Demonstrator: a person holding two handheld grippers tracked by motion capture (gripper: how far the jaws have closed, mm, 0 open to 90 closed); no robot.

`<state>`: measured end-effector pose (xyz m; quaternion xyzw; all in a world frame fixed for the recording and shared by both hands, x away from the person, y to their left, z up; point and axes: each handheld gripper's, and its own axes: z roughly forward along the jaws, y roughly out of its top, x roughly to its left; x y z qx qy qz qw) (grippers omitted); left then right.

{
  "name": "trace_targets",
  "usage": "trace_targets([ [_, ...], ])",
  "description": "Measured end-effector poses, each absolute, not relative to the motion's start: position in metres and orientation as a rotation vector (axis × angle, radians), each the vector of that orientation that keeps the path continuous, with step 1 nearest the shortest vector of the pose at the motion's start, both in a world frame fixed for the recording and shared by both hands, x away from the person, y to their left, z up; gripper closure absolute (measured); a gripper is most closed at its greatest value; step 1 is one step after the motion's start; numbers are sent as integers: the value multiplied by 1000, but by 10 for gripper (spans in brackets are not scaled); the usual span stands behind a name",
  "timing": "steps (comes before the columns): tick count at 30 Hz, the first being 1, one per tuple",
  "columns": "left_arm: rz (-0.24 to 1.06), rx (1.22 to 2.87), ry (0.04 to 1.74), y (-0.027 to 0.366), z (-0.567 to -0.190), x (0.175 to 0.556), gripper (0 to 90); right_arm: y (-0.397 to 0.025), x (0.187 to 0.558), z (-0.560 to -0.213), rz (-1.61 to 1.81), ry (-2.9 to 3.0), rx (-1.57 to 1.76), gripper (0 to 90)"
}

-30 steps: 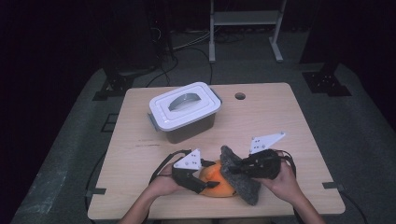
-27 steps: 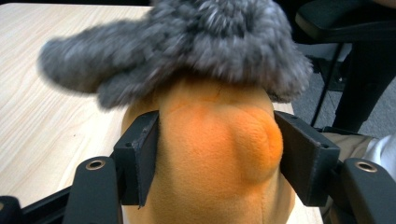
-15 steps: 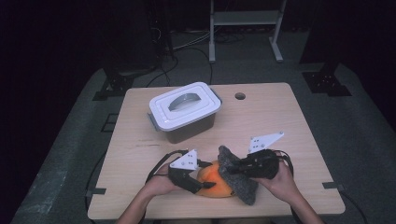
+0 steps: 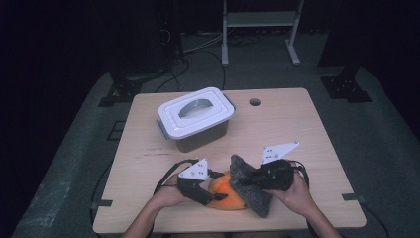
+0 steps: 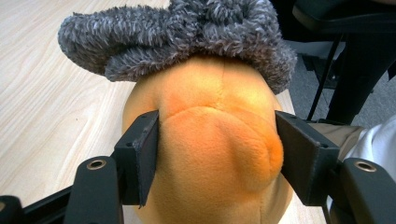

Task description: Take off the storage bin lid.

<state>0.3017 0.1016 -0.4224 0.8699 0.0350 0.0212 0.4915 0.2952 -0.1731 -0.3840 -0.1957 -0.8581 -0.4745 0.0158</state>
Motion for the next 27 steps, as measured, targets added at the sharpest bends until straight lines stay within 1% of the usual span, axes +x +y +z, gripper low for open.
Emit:
trace_targets([
  [4, 52, 2123, 69, 105, -423, 302, 367, -177, 295, -389, -1467, -2656, -611, 788],
  [8, 36, 2132, 79, 113, -425, 306, 367, -191, 295, -398, -1457, -2629, -666, 787],
  [12, 31, 2141, 81, 117, -425, 306, 367, -192, 294, -400, -1464, -2624, -669, 786],
  [15, 20, 2144, 94, 116, -424, 307, 348, -190, 293, -402, -1466, -2612, -670, 784],
  [16, 20, 2153, 104, 114, -422, 308, 320, -188, 293, -402, -1465, -2620, -668, 784],
  [17, 23, 2159, 108, 112, -420, 308, 255, -186, 292, -402, -1468, -2628, -663, 784],
  [21, 31, 2140, 116, 106, -413, 306, 232, -183, 292, -401, -1475, -2617, -660, 784],
  [24, 52, 2149, 127, 104, -414, 306, 246, -180, 290, -401, -1480, -2617, -650, 784],
  [27, 65, 2167, 117, 108, -414, 305, 350, -178, 291, -401, -1486, -2614, -646, 784],
])
